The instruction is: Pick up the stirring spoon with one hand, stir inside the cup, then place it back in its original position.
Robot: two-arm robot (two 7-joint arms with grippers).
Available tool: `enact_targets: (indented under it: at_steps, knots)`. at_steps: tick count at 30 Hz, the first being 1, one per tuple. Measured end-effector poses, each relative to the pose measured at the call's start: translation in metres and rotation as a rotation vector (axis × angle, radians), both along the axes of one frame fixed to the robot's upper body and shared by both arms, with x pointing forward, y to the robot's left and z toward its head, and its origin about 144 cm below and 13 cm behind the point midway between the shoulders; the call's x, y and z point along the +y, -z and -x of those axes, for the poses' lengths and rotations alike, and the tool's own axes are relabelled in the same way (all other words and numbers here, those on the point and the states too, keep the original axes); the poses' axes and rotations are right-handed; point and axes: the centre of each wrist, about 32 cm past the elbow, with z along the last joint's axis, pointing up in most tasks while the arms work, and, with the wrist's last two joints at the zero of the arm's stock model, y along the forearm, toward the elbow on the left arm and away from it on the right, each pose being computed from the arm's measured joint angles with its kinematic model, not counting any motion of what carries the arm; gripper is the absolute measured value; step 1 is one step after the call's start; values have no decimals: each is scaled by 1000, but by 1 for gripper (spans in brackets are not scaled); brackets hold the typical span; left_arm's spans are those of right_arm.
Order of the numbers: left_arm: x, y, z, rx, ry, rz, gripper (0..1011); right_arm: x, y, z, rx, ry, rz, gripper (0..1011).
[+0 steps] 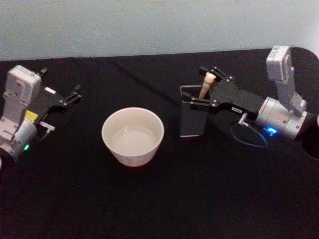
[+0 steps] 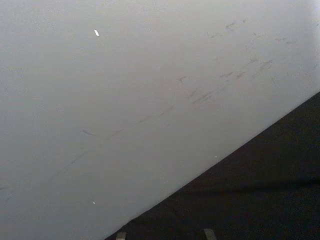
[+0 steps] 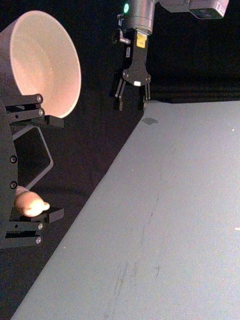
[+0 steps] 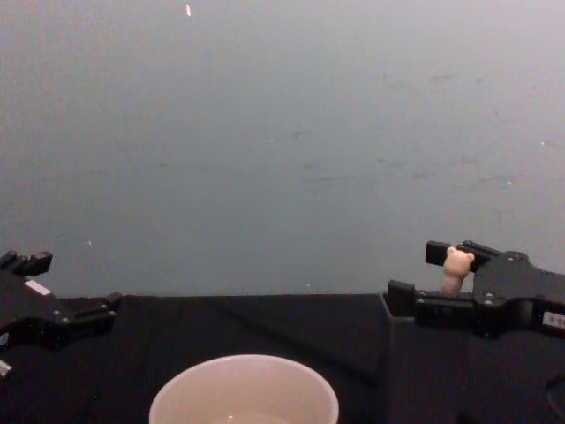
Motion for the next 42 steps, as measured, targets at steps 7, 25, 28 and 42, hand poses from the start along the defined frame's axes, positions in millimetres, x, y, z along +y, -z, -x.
enact_targets:
  at_steps: [7,25,28,42]
  knots:
    - [0,0,0,0,0,0,1001,1,-5,0,-13,-17,-21,1002]
    - [0,0,0,0,0,0,1001,8,-34,4,-103,159,-149,1002]
    - [0,0,0,0,0,0,1001,12,-32,5,-103,263,-157,1000]
    - [0,0,0,0,0,0,1001,32,-1,14,10,546,-135,1002]
